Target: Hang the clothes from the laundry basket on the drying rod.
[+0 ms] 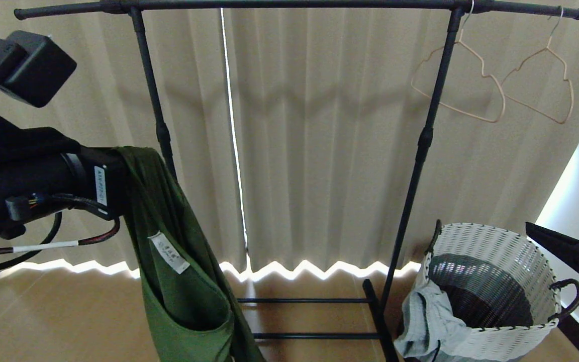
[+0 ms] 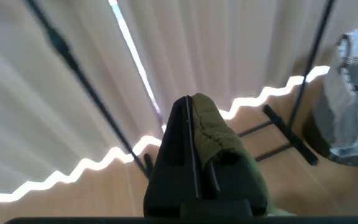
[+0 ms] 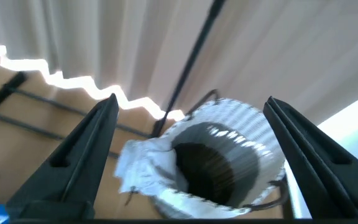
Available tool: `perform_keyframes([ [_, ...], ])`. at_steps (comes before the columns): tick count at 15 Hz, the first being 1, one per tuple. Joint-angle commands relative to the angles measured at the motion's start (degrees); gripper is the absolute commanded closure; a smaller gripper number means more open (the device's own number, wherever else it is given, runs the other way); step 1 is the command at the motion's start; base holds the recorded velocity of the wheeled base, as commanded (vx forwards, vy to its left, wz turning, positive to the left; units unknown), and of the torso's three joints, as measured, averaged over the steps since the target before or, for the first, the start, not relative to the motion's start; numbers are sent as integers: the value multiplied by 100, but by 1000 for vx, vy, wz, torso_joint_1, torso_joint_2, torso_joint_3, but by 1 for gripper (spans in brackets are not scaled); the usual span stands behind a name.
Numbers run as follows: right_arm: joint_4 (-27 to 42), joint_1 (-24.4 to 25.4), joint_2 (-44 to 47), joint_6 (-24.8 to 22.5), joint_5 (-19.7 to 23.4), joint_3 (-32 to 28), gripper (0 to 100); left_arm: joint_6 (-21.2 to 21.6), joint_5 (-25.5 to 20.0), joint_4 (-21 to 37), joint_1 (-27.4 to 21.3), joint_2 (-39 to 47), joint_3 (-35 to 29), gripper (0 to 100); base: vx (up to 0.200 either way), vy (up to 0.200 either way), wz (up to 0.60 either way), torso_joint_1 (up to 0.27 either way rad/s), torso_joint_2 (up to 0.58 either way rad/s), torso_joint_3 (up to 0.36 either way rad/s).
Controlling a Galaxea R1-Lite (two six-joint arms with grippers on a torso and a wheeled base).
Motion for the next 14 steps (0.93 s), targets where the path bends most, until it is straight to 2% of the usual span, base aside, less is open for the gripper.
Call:
perform_keyframes([
  [1, -108, -174, 3, -67, -11, 60, 0, -3, -18, -7, 236, -234, 142, 100, 0, 0, 0, 0, 0, 0],
  [8, -169, -279, 12, -445, -55, 130, 0, -3, -27, -33, 262, -393, 503, 100, 0, 0, 0, 0, 0, 0],
  [14, -169, -323, -14, -462, -55, 112, 0, 41, -27, -68, 245, -489, 643, 100, 0, 0, 0, 0, 0, 0],
])
